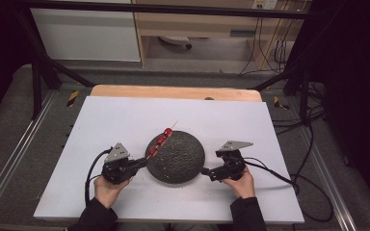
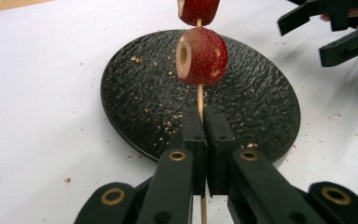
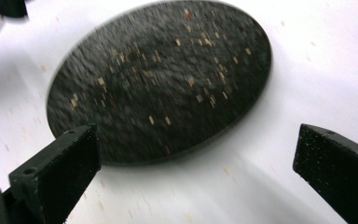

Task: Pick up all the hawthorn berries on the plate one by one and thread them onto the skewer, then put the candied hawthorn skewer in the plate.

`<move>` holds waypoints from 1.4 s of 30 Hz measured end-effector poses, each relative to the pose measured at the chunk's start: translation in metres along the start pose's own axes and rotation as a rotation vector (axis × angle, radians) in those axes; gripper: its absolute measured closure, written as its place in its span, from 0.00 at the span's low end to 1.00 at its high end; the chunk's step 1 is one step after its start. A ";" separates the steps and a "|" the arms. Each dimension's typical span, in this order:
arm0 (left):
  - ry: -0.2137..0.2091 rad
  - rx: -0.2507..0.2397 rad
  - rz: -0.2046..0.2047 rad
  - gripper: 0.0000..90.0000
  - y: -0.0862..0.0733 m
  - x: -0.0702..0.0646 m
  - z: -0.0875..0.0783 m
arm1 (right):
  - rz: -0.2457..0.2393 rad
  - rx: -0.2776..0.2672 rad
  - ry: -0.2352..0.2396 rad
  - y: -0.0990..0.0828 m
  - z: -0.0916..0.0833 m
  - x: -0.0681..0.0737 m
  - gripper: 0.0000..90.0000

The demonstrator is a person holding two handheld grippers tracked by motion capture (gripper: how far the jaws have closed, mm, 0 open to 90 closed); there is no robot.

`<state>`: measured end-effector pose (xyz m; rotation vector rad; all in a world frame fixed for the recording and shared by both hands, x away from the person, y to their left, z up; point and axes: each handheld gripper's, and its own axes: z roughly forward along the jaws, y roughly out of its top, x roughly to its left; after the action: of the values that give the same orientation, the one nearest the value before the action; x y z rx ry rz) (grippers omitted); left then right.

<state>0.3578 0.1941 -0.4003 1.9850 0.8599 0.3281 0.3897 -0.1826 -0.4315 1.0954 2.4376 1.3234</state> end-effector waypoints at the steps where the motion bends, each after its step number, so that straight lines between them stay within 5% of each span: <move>1: 0.003 0.007 0.006 0.98 0.002 0.001 0.000 | -0.008 0.004 0.000 -0.003 -0.002 -0.002 0.01; 16: -0.013 0.129 0.031 0.98 0.026 0.009 0.018 | -0.025 0.021 -0.012 -0.038 -0.033 -0.019 0.00; 27: -0.006 0.225 0.014 0.98 0.025 0.012 0.044 | -0.019 0.040 -0.020 -0.049 -0.038 -0.024 0.00; 42: 0.032 0.350 0.022 0.98 0.026 0.000 0.069 | -0.013 0.029 -0.019 -0.053 -0.044 -0.026 0.00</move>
<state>0.4057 0.1405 -0.4164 2.3183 0.9679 0.2340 0.3604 -0.2476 -0.4515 1.0925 2.4535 1.2723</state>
